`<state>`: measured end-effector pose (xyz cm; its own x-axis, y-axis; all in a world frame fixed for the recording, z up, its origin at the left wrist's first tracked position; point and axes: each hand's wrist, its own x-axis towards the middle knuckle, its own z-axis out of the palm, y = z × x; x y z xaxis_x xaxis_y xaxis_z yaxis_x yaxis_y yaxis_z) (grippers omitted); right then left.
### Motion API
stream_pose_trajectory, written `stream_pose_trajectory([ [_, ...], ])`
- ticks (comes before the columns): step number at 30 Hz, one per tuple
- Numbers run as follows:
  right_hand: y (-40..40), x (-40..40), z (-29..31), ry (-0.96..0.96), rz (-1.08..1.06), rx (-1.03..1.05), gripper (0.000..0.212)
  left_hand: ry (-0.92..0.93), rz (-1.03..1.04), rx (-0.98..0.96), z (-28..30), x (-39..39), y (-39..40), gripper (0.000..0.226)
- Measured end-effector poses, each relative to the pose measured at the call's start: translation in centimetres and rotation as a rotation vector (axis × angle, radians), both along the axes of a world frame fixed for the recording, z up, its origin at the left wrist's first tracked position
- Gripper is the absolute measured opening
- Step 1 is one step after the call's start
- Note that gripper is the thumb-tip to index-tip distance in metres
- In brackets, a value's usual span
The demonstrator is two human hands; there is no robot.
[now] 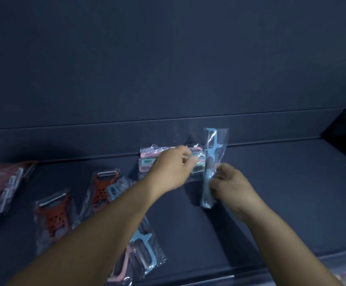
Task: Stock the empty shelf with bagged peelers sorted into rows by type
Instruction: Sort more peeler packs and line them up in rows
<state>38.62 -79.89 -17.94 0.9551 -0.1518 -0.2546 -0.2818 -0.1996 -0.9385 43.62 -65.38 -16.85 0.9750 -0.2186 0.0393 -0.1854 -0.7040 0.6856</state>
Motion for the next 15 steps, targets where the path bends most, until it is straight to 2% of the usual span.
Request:
stream_pose_trajectory([
  [3,1.6,0.5,0.2,0.021,0.057,0.296,0.028,0.162,-0.020,-0.162,0.2,-0.7,-0.6,0.024],
  [4,2.0,0.6,0.2,0.023,0.071,0.321,0.028,0.177,-0.005,-0.202,0.2,-0.8,-0.5,0.019],
  [6,2.4,0.9,0.0,0.005,0.094,0.206,0.025,0.160,0.023,-0.190,0.3,-1.0,-0.2,0.012],
  [8,2.1,1.2,0.2,-0.005,0.056,0.094,0.016,0.030,0.035,0.009,0.7,-0.8,0.6,0.010],
  [11,0.7,2.0,1.6,-0.027,-0.117,0.245,0.010,-0.227,-0.010,0.357,1.1,-0.8,1.9,0.023],
  [13,-0.2,2.5,2.1,-0.027,-0.143,0.267,0.022,-0.328,-0.069,0.519,0.3,-0.8,2.6,0.031],
  [15,-0.6,2.9,1.8,-0.018,-0.119,0.162,0.027,-0.401,-0.112,0.612,-0.8,-1.3,2.7,0.038],
])
